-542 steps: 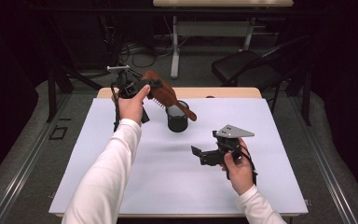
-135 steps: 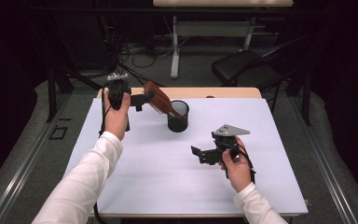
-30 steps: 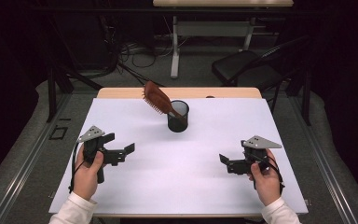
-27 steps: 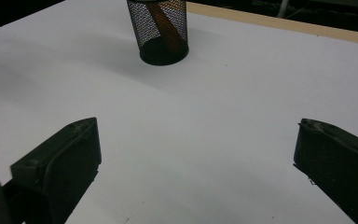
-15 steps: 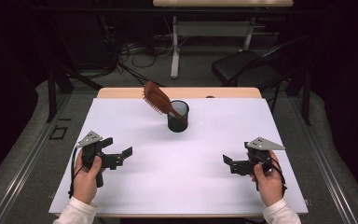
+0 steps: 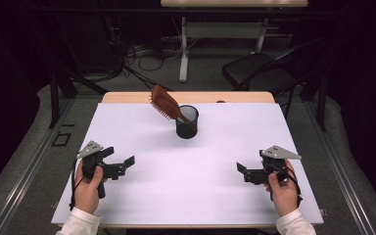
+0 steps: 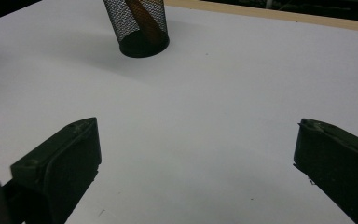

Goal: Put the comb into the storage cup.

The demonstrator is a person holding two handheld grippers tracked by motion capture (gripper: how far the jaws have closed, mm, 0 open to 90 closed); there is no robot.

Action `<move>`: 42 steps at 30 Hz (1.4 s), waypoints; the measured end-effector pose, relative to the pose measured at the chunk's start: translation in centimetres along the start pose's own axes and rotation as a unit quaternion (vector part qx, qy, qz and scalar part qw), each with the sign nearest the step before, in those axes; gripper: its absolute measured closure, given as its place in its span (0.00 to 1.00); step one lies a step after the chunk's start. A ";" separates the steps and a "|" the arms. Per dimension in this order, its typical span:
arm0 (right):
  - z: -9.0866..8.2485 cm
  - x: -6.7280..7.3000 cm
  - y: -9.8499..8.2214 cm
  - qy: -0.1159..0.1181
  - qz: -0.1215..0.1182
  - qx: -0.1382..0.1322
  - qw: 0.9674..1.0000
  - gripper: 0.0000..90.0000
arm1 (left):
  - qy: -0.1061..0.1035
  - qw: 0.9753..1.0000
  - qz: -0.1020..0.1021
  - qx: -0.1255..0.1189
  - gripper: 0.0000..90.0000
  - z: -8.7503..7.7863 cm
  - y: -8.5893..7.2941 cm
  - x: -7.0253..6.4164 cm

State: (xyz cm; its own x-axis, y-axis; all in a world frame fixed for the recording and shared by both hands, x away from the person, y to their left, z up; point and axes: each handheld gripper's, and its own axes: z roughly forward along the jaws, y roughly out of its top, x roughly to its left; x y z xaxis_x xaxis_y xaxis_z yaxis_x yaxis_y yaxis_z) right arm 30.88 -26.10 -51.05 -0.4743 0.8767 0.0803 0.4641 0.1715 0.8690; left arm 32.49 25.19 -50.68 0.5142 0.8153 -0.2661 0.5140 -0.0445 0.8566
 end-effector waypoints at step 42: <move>1.0 -1.7 -2.3 -0.033 0.030 0.005 0.999 0.00 | 0.013 1.000 0.001 -0.006 0.00 1.2 -2.4 1.4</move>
State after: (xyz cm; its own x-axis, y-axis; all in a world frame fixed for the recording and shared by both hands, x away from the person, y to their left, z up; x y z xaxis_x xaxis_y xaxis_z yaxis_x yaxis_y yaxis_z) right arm 31.37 -27.57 -53.65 -0.3955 0.9130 0.1001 0.4984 0.1218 0.8583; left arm 32.82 25.75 -53.69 0.4971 0.8300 -0.2530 0.5049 -0.0396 0.8623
